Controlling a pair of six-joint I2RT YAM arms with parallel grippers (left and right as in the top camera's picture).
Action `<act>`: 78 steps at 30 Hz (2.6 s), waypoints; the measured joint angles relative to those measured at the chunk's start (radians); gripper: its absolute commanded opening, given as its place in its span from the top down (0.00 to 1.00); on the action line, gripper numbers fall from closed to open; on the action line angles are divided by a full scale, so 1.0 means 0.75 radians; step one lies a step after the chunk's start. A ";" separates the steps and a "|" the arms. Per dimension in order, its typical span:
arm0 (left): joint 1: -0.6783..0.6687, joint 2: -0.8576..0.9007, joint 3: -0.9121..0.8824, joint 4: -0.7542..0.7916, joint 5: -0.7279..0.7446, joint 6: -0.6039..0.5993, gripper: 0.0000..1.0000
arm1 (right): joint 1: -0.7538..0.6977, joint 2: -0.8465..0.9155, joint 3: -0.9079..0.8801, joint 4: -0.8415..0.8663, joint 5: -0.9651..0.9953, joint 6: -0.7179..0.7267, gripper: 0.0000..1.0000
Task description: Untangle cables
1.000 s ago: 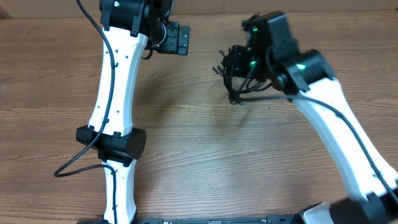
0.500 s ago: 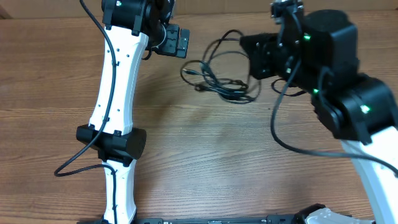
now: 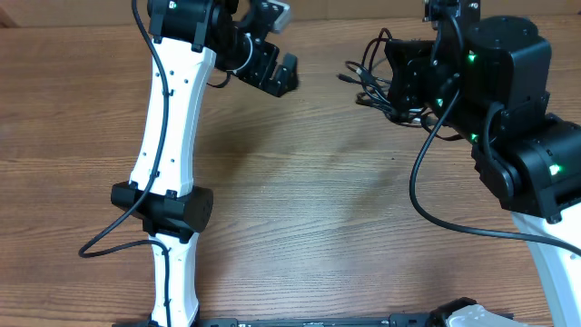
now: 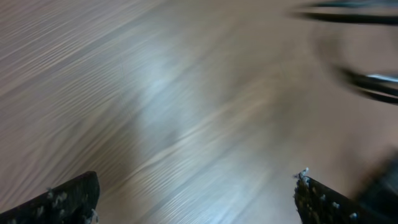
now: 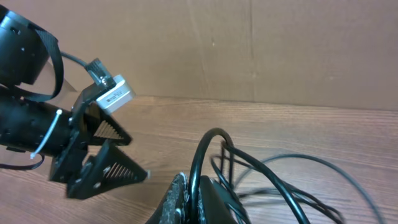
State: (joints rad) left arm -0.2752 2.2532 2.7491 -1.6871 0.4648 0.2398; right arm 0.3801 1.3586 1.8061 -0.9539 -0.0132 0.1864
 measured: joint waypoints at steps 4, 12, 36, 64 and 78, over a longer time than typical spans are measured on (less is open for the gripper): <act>-0.001 0.000 0.000 0.037 0.270 0.178 0.00 | 0.000 0.000 0.000 -0.022 0.004 -0.006 0.96; -0.001 0.000 0.000 0.299 0.523 0.157 0.02 | 0.000 0.000 0.000 -0.057 0.003 -0.006 0.96; -0.096 0.000 -0.002 0.374 0.747 0.255 0.93 | 0.000 0.000 0.000 -0.058 -0.099 -0.031 0.96; -0.020 0.000 -0.003 0.318 0.453 0.066 0.27 | 0.000 0.090 -0.012 -0.187 -0.030 -0.025 0.34; 0.118 0.000 -0.003 0.162 0.195 -0.197 0.25 | 0.000 0.516 -0.143 -0.392 -0.006 0.270 0.20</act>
State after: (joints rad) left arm -0.1867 2.2532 2.7472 -1.5658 0.6113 0.0921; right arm 0.3801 1.7458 1.6985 -1.2480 -0.0177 0.3889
